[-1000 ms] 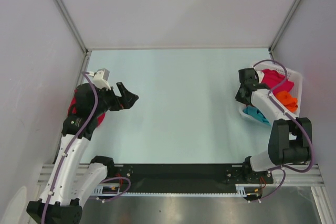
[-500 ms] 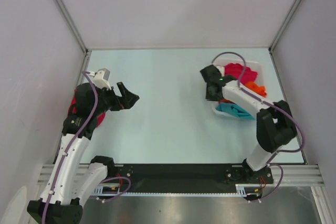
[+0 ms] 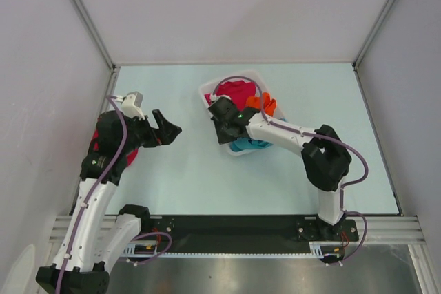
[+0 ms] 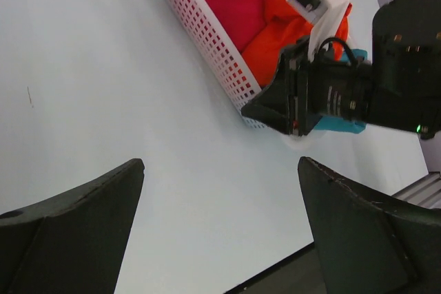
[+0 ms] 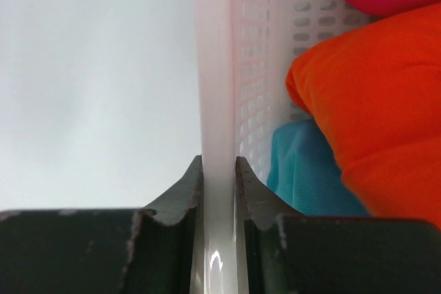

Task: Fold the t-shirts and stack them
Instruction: Grab crumpled tshirt from bin with the right arm

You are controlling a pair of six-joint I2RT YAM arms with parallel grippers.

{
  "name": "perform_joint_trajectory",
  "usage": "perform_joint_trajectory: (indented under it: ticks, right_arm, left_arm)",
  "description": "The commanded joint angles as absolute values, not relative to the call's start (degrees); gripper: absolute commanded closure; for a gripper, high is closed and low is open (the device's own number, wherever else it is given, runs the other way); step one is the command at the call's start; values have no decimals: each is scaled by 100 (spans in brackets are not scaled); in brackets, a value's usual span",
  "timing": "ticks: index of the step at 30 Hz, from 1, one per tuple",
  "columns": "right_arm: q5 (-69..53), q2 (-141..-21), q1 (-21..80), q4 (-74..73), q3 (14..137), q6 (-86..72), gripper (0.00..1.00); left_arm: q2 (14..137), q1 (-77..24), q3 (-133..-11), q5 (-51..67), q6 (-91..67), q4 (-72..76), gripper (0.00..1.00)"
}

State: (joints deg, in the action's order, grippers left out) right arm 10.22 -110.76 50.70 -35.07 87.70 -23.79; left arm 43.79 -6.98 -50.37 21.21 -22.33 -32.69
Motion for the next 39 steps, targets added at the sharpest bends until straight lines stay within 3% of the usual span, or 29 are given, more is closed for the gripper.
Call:
perform_joint_trajectory:
  ticks: [1, 12, 19, 27, 39]
  right_arm:
    - [-105, -11470, 3790, -3130, 7798, -3348, 100]
    - [352, -11724, 1074, -3313, 8093, -3366, 100]
    - [835, -12506, 694, -4174, 9542, -3015, 100]
    - [1020, -12437, 1677, -4395, 9695, -2751, 100]
    - [-482, -11927, 4041, -3279, 8087, -3146, 100]
  left_arm:
    - [4263, -633, -5247, 2145, -2127, -3287, 0]
    - [4254, -624, -5273, 2329, -2232, -3261, 0]
    - [4219, -624, -5291, 2320, -2215, -3270, 0]
    - [4280, -624, -5265, 2381, -2285, -3191, 0]
    - [4403, -624, -5159, 2461, -2320, -3006, 0]
